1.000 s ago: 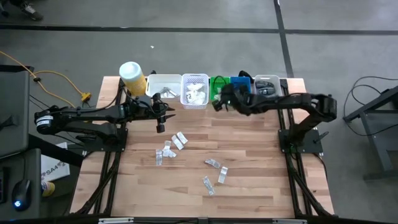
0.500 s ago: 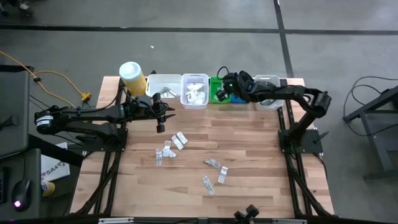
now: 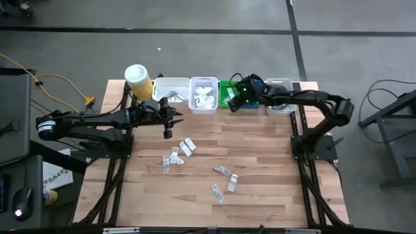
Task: Pick & Place Travel size toiletries
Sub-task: Put the white bandage into the green bin
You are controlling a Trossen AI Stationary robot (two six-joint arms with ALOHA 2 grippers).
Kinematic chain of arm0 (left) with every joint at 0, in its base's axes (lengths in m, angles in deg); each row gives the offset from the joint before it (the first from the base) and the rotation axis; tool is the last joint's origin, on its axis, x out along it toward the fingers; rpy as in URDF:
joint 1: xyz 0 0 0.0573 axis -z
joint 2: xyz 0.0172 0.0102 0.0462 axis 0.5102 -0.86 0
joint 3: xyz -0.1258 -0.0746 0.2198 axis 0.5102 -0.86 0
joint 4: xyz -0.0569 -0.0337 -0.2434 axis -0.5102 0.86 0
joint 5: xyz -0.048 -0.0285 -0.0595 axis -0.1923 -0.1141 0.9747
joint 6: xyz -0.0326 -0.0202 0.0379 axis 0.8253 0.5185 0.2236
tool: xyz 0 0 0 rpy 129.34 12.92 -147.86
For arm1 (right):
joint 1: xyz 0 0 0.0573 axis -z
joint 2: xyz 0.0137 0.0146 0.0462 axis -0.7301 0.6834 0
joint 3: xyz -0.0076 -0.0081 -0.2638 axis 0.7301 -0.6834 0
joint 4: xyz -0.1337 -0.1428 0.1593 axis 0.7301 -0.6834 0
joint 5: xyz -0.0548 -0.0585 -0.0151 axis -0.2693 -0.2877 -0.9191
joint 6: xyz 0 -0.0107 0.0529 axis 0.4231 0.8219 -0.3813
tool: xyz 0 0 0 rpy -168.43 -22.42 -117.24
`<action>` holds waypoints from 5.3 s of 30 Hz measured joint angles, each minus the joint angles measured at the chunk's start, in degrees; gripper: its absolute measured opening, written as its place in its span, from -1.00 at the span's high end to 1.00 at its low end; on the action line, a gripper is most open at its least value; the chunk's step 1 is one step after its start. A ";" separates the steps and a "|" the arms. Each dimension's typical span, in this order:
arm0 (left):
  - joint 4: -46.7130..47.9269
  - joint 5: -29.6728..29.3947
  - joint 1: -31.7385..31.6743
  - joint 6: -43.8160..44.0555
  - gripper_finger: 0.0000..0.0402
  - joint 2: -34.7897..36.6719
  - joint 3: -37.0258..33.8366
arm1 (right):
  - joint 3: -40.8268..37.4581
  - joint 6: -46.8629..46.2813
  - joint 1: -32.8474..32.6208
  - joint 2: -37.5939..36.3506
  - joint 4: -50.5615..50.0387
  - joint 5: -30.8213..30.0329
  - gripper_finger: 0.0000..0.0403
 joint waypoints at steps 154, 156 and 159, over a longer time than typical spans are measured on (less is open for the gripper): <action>0.10 -0.01 0.00 0.17 0.45 0.02 0.00 | 0.07 -13.41 -47.56 4.61 -9.49 -5.03 0.13; 0.11 0.01 0.00 0.16 0.45 0.01 0.00 | 0.00 -17.02 -50.27 4.72 -10.00 -4.79 0.06; 0.09 0.02 0.00 0.17 0.45 0.02 0.00 | 0.00 -22.25 -53.65 4.72 -9.55 -5.42 -0.07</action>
